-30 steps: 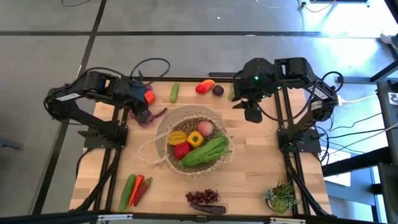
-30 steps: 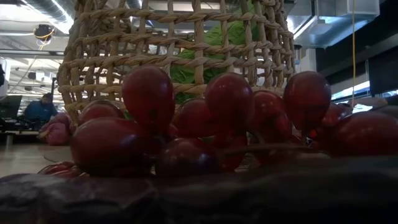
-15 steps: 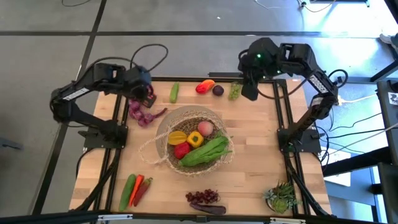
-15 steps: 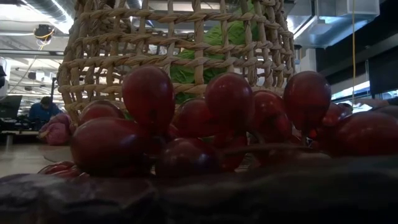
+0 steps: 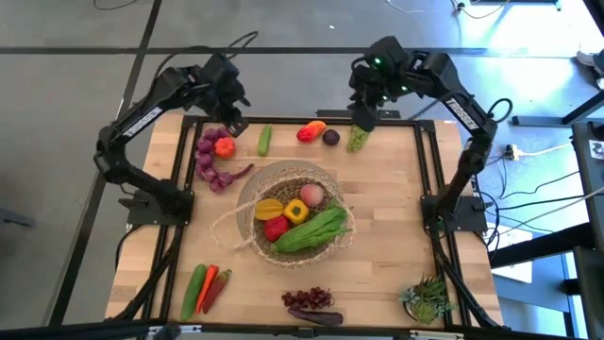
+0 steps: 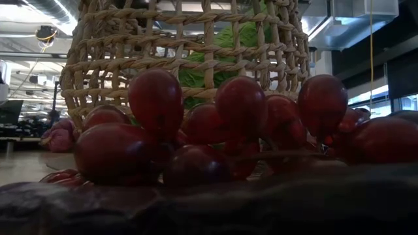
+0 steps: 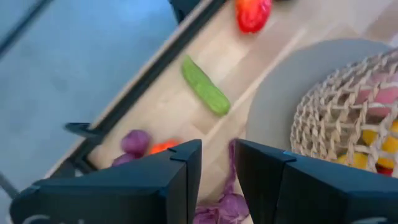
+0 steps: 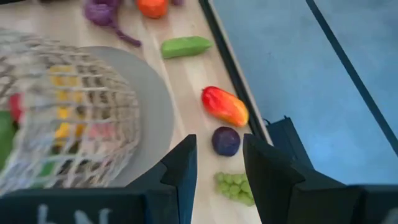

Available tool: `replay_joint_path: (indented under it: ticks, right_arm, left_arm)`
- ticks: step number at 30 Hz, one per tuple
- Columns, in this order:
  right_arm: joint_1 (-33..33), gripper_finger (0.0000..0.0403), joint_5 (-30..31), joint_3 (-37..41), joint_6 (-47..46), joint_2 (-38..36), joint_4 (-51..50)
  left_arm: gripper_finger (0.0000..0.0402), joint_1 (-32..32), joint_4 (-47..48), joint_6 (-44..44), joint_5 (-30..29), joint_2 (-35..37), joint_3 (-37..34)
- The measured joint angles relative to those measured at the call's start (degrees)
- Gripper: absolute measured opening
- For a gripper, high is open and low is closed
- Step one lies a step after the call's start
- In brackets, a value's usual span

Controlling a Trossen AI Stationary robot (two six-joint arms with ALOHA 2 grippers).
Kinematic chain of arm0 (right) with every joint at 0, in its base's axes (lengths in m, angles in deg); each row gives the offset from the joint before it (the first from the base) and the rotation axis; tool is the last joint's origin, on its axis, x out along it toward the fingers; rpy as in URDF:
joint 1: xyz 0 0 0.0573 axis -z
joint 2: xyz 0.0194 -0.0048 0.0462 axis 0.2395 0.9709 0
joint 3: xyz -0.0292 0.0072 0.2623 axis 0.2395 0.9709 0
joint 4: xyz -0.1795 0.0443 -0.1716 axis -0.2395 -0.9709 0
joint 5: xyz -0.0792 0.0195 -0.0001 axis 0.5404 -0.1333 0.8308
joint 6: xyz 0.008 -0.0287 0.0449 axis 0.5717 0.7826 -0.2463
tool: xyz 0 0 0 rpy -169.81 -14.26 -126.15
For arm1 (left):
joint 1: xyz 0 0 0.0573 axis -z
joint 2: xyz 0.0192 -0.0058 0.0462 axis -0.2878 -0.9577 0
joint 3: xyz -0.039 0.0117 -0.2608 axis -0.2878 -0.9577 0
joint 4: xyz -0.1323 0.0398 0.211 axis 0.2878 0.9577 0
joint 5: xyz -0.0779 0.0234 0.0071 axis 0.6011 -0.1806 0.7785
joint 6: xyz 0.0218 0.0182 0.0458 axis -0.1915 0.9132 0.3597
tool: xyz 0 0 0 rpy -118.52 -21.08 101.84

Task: Build produce basket
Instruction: Put the top green cucumber into the brown basket

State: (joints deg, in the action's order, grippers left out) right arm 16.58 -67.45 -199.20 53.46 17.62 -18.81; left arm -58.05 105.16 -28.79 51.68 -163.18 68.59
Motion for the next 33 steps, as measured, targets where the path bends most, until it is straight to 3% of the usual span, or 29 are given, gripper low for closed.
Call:
replay_joint_path:
  ticks: [7, 10, 18, 23, 33]
  right_arm:
    - [3.5, 0.0126, 0.0, 0.0, -1.42, 3.56, 1.43]
    - [4.56, 0.0126, 0.01, 0.0, -1.42, 4.57, 1.41]
    - [6.91, 0.0126, 0.16, 0.0, 0.25, 5.23, 1.73]
    - [7.82, 0.0126, 0.14, -0.02, 0.11, 5.38, 2.98]
    - [8.74, 0.0126, 0.12, -0.04, 6.19, 8.45, 4.42]
  left_arm:
    - [0.0085, -7.59, -0.52, -0.88, 17.68, -10.43, 0.0]
    - [0.0085, -8.85, -0.52, -3.96, 21.9, -15.54, -0.02]
    - [0.0085, -8.22, -3.91, -13.88, 19.49, -24.42, -1.48]
    - [0.0085, -8.22, -7.37, -16.65, 15.18, -24.74, -4.2]
    - [0.0085, -7.52, -6.79, -16.72, 14.84, -22.55, -4.22]
